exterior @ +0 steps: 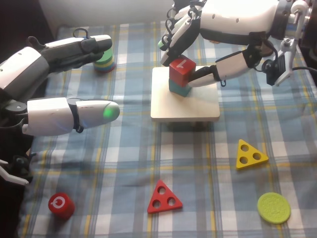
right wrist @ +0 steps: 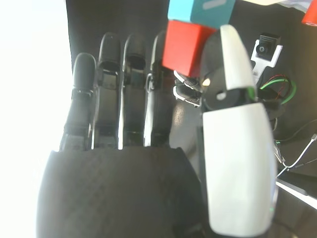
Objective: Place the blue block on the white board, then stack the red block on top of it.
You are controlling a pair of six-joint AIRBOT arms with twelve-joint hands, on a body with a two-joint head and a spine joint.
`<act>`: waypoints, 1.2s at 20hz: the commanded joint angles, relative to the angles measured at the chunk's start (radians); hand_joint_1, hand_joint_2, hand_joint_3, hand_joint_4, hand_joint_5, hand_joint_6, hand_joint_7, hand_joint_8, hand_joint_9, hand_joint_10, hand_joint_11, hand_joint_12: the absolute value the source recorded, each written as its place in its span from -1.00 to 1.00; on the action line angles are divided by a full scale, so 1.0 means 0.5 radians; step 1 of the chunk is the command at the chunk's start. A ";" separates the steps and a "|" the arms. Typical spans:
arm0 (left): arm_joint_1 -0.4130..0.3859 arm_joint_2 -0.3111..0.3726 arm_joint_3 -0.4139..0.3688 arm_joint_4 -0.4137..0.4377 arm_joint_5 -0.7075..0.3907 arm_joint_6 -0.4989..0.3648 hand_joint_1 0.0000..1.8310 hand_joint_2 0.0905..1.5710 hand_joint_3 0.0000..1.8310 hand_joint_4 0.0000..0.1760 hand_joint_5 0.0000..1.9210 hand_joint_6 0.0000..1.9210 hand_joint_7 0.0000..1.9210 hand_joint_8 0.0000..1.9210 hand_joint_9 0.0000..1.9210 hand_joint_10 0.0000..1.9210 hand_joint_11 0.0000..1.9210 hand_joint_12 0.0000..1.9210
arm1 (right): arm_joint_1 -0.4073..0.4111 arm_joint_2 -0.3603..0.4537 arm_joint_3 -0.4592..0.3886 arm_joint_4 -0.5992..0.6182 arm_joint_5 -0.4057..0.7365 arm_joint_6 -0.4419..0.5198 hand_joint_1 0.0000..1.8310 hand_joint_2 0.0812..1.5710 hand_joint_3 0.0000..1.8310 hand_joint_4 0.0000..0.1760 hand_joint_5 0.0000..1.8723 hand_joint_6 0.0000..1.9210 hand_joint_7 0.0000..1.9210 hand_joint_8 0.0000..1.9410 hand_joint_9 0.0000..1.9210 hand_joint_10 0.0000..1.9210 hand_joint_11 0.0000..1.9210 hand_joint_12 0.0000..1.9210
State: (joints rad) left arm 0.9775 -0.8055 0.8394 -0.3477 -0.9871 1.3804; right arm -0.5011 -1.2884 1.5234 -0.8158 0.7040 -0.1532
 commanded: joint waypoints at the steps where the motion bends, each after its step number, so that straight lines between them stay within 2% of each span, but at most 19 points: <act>1: -0.019 -0.001 0.006 0.027 -0.242 -0.023 -0.12 -0.01 -1.00 0.34 -0.54 -1.00 -0.53 -1.00 -0.65 -1.00 -1.00 -0.12 | 0.031 -0.006 0.007 0.104 0.165 0.013 0.09 0.24 -1.00 -1.00 -0.02 -0.99 -0.22 -1.00 -0.48 -0.60 -0.96 0.38; 4: -0.019 -0.001 0.006 0.027 -0.243 -0.023 -0.12 0.00 -1.00 0.25 -0.56 -1.00 -0.55 -1.00 -0.66 -1.00 -1.00 -0.19 | 0.031 -0.006 0.007 0.104 0.164 0.013 0.07 0.25 -1.00 -1.00 -0.03 -1.00 -0.21 -1.00 -0.47 -0.57 -0.98 0.40; 6: -0.019 -0.001 0.005 0.027 -0.244 -0.023 -0.13 0.00 -1.00 0.26 -0.57 -1.00 -0.55 -1.00 -0.66 -1.00 -1.00 -0.19 | 0.031 -0.006 0.006 0.104 0.164 0.013 0.04 0.25 -1.00 -1.00 -0.14 -1.00 -0.28 -1.00 -0.49 -0.61 -0.98 0.33; 7: -0.019 -0.001 0.005 0.027 -0.244 -0.023 -0.12 0.00 -1.00 0.19 -0.56 -1.00 -0.54 -1.00 -0.65 -0.99 -1.00 -0.19 | 0.031 -0.006 0.006 0.104 0.164 0.013 0.01 0.24 -1.00 -0.88 -0.27 -1.00 -0.37 -1.00 -0.52 -0.74 -0.99 0.28; 8: -0.018 -0.001 0.004 0.027 -0.245 -0.023 -0.12 0.00 -1.00 0.21 -0.57 -1.00 -0.55 -1.00 -0.66 -1.00 -1.00 -0.21 | 0.031 -0.006 0.005 0.104 0.164 0.013 -0.02 0.20 -1.00 -0.44 -0.48 -1.00 -0.51 -1.00 -0.59 -0.92 -1.00 0.14; 9: -0.018 -0.001 0.004 0.026 -0.246 -0.023 -0.12 0.00 -1.00 0.21 -0.57 -1.00 -0.55 -1.00 -0.66 -1.00 -1.00 -0.21 | 0.031 -0.005 0.003 0.104 0.164 0.013 -0.02 0.20 -1.00 -0.44 -0.48 -1.00 -0.51 -1.00 -0.59 -0.92 -1.00 0.14; 10: -0.018 -0.001 0.003 0.026 -0.248 -0.023 -0.11 -0.01 -1.00 0.10 -0.56 -1.00 -0.54 -1.00 -0.65 -1.00 -1.00 -0.22 | 0.031 -0.005 0.003 0.104 0.164 0.013 -0.04 0.19 -1.00 -0.28 -0.58 -1.00 -0.57 -1.00 -0.62 -0.95 -1.00 0.02; 11: -0.018 -0.001 0.002 0.026 -0.248 -0.023 -0.11 -0.01 -1.00 0.09 -0.56 -1.00 -0.54 -1.00 -0.65 -1.00 -1.00 -0.23 | 0.031 -0.005 0.002 0.105 0.164 0.013 -0.04 0.18 -1.00 -0.19 -0.62 -1.00 -0.61 -1.00 -0.65 -0.97 -1.00 -0.08; 12: -0.018 -0.001 0.002 0.026 -0.248 -0.023 -0.11 -0.01 -1.00 0.00 -0.56 -1.00 -0.54 -1.00 -0.65 -1.00 -1.00 -0.22 | 0.031 -0.005 0.002 0.105 0.164 0.013 -0.03 0.17 -1.00 -0.21 -0.76 -1.00 -0.73 -1.00 -0.74 -1.00 -1.00 -0.33; 13: -0.018 -0.001 0.002 0.026 -0.249 -0.023 -0.10 -0.01 -1.00 0.03 -0.56 -1.00 -0.55 -1.00 -0.66 -1.00 -1.00 -0.24 | 0.031 -0.005 0.001 0.105 0.164 0.013 -0.04 0.17 -1.00 -0.16 -0.80 -1.00 -0.78 -1.00 -0.78 -1.00 -1.00 -0.43; 14: -0.018 -0.001 0.001 0.026 -0.251 -0.023 -0.10 -0.01 -1.00 0.03 -0.56 -1.00 -0.55 -1.00 -0.66 -1.00 -1.00 -0.24 | 0.031 -0.005 0.000 0.106 0.164 0.013 -0.04 0.17 -1.00 -0.16 -0.80 -1.00 -0.78 -1.00 -0.78 -1.00 -1.00 -0.43; 16: -0.018 -0.001 0.001 0.026 -0.256 -0.030 -0.12 -0.01 -1.00 0.22 -0.57 -1.00 -0.56 -1.00 -0.67 -1.00 -1.00 -0.28 | 0.031 -0.005 -0.010 0.114 0.164 0.013 -0.09 0.14 -1.00 0.26 -0.98 -1.00 -0.92 -1.00 -0.91 -1.00 -1.00 -0.60; 17: -0.017 0.001 0.001 0.026 -0.264 -0.040 -0.12 -0.01 -1.00 0.41 -0.58 -1.00 -0.59 -1.00 -0.69 -1.00 -1.00 -0.37 | 0.031 -0.005 -0.023 0.133 0.165 0.013 -0.10 0.12 -1.00 0.38 -1.00 -1.00 -0.98 -1.00 -0.98 -1.00 -1.00 -0.76; 18: -0.013 0.004 0.001 0.023 -0.288 -0.056 -0.13 -0.01 -1.00 0.42 -0.58 -1.00 -0.61 -1.00 -0.70 -1.00 -1.00 -0.38 | 0.031 0.002 -0.047 0.154 0.178 0.013 -0.12 0.11 -1.00 0.45 -1.00 -1.00 -1.00 -1.00 -1.00 -1.00 -1.00 -0.91; 19: -0.008 0.009 0.001 0.023 -0.309 -0.077 -0.12 0.00 -1.00 0.21 -0.59 -1.00 -0.64 -1.00 -0.73 -1.00 -1.00 -0.33 | 0.030 0.023 -0.069 0.168 0.191 0.012 -0.11 0.11 -1.00 0.65 -1.00 -1.00 -1.00 -1.00 -1.00 -1.00 -1.00 -0.98; 20: 0.005 0.027 0.003 0.025 -0.391 -0.157 -0.18 0.01 -1.00 0.07 -0.63 -1.00 -0.64 -1.00 -0.74 -1.00 -1.00 -0.25 | 0.000 0.133 -0.150 0.272 0.245 -0.060 -0.20 0.11 -1.00 0.88 -1.00 -1.00 -1.00 -1.00 -1.00 -1.00 -1.00 -1.00; 21: 0.005 0.028 0.003 0.026 -0.395 -0.162 -0.18 0.01 -1.00 0.07 -0.63 -1.00 -0.64 -1.00 -0.74 -1.00 -1.00 -0.25 | -0.005 0.142 -0.154 0.278 0.251 -0.070 -0.20 0.11 -1.00 0.88 -1.00 -1.00 -1.00 -1.00 -1.00 -1.00 -1.00 -1.00; 23: 0.034 0.071 0.011 0.074 -0.536 -0.325 -0.21 0.01 -1.00 0.15 -0.72 -0.99 -0.73 -0.99 -0.81 -0.99 -1.00 -0.55 | -0.142 0.298 -0.281 0.573 0.452 -0.238 -0.41 0.07 -1.00 1.00 -1.00 -1.00 -1.00 -1.00 -1.00 -1.00 -1.00 -1.00; 24: 0.047 0.092 0.015 0.101 -0.612 -0.418 -0.19 0.01 -1.00 0.19 -0.75 -1.00 -0.77 -0.99 -0.85 -1.00 -1.00 -0.66 | -0.234 0.372 -0.338 0.713 0.574 -0.307 -0.37 0.08 -1.00 1.00 -1.00 -1.00 -1.00 -1.00 -1.00 -1.00 -1.00 -1.00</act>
State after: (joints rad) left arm 1.0084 -0.7620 0.8417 -0.3202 -1.1282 1.1851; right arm -0.6376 -1.0912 1.3495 -0.4896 0.8585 -0.3099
